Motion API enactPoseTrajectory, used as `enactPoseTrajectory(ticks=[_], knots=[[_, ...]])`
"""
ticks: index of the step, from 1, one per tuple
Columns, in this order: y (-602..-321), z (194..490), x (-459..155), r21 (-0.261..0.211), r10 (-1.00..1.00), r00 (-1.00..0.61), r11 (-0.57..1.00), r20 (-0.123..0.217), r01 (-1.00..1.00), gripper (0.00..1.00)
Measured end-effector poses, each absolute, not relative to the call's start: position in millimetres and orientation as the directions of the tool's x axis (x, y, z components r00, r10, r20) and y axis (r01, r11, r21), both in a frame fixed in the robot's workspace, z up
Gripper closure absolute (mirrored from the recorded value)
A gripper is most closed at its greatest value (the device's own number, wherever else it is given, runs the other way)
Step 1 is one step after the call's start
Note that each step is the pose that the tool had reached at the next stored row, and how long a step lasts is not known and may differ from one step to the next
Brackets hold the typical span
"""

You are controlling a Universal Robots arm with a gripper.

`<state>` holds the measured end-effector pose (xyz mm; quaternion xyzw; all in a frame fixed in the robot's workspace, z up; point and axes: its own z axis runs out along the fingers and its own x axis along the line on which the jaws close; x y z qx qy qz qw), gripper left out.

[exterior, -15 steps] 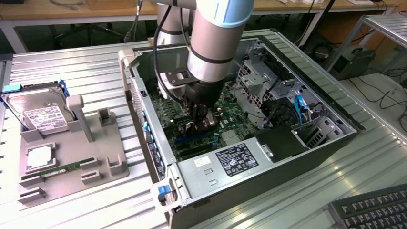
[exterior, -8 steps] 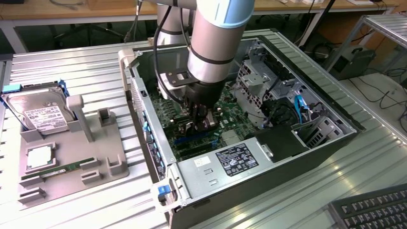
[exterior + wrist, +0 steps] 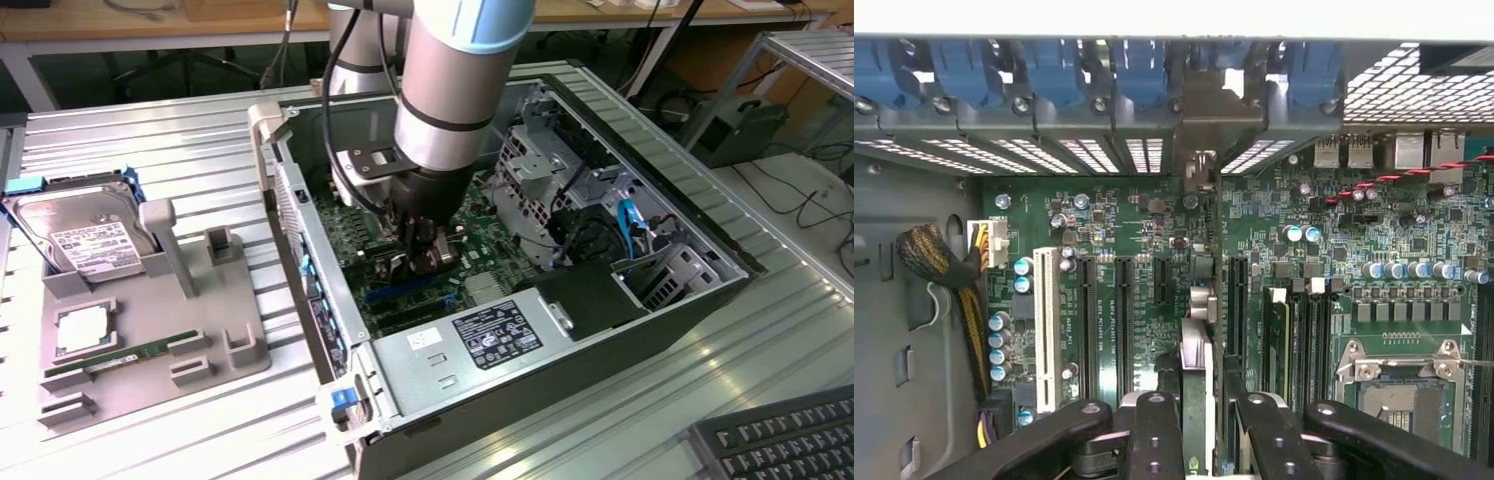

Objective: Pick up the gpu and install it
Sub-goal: 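Insert the gpu into the slot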

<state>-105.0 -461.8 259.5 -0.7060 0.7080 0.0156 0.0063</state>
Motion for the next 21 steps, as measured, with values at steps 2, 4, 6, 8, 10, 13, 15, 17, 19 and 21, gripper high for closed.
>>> enactPoseTrajectory(ticks=[2,4,6,8,10,13,15,17,19,21], knots=[[-461.9,259.5,-105.1,0.013,-1.000,-0.003,0.003,-0.027,-1.000,0.74],[-461.9,259.6,-105.1,0.013,-1.000,-0.003,0.003,-0.024,-1.000,0.74],[-461.9,259.7,-105.3,0.014,-1.000,-0.003,0.003,-0.022,-1.000,0.74],[-461.9,259.6,-105.5,0.014,-1.000,-0.003,0.003,-0.022,-1.000,0.74],[-461.9,259.1,-106.0,0.013,-1.000,-0.003,0.003,-0.022,-1.000,0.74],[-461.8,257.6,-107.3,0.013,-1.000,-0.003,0.003,-0.022,-1.000,0.74],[-461.8,256.7,-108.2,0.013,-1.000,-0.003,0.003,-0.022,-1.000,0.74],[-461.9,255.8,-108.7,0.013,-1.000,-0.003,0.003,-0.022,-1.000,0.74],[-461.9,255.1,-109.1,0.014,-1.000,-0.003,0.003,-0.022,-1.000,0.74],[-461.9,254.1,-109.4,0.014,-1.000,-0.003,0.003,-0.023,-1.000,0.74]])
